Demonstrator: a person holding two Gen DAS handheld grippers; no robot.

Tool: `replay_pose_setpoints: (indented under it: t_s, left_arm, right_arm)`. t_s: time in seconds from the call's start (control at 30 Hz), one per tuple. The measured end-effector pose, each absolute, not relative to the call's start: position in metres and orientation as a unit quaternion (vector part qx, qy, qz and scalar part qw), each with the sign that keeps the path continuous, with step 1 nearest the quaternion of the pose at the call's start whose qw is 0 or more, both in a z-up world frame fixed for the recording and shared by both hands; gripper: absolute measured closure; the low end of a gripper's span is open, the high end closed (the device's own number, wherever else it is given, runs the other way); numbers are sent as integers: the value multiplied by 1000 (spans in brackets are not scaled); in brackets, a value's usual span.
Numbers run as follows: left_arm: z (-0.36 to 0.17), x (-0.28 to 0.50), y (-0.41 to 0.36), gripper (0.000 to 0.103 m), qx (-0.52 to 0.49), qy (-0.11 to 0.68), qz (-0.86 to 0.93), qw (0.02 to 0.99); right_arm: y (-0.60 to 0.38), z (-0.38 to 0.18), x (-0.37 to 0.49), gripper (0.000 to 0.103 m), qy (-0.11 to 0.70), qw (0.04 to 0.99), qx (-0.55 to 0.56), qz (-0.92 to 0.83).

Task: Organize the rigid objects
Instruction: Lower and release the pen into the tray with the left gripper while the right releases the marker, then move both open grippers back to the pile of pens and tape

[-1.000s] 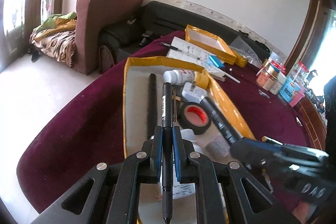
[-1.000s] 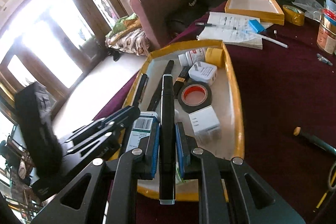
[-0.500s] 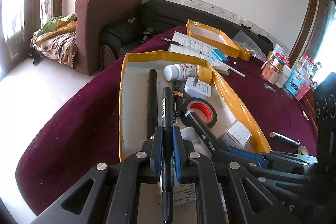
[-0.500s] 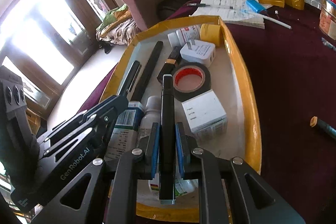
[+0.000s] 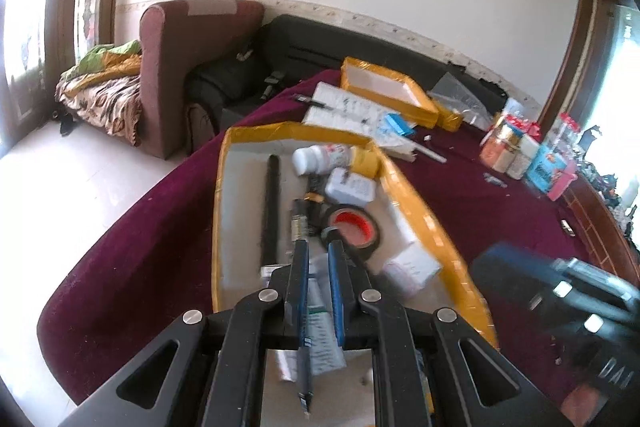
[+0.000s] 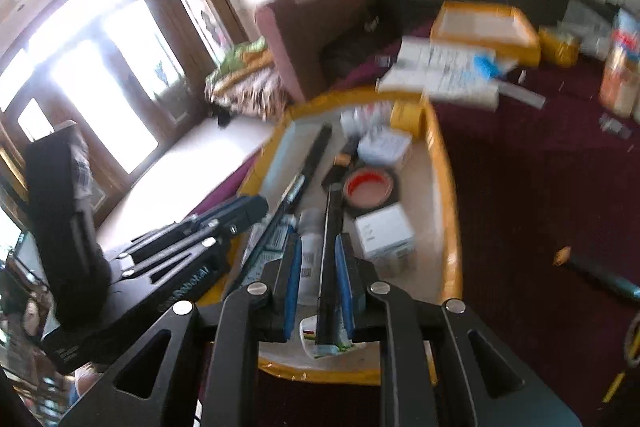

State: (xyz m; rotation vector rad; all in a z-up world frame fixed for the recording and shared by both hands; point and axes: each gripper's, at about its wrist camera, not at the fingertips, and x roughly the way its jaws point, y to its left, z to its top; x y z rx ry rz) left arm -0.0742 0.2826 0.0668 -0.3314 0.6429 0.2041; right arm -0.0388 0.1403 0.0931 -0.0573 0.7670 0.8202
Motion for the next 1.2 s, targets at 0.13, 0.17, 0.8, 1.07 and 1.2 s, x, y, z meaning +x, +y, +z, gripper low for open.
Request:
replay_pose_setpoints:
  t_s: [0.13, 0.17, 0.8, 1.07, 1.2]
  left_arm:
    - [82, -81, 262, 94, -150, 297, 76, 940]
    - [84, -83, 257, 94, -147, 294, 70, 942]
    - [67, -66, 124, 84, -100, 335, -98, 932]
    - [33, -68, 78, 80, -62, 382, -149, 910]
    - [22, -68, 73, 76, -59, 396, -152, 904]
  right_arm:
    - [108, 128, -66, 65, 251, 911, -76, 317]
    - [102, 133, -70, 61, 238, 918, -82, 305]
    - [-145, 81, -25, 68, 421, 893, 86, 131]
    - [-145, 46, -19, 74, 471, 870, 85, 119]
    - [-134, 36, -17, 75, 477, 868, 77, 117]
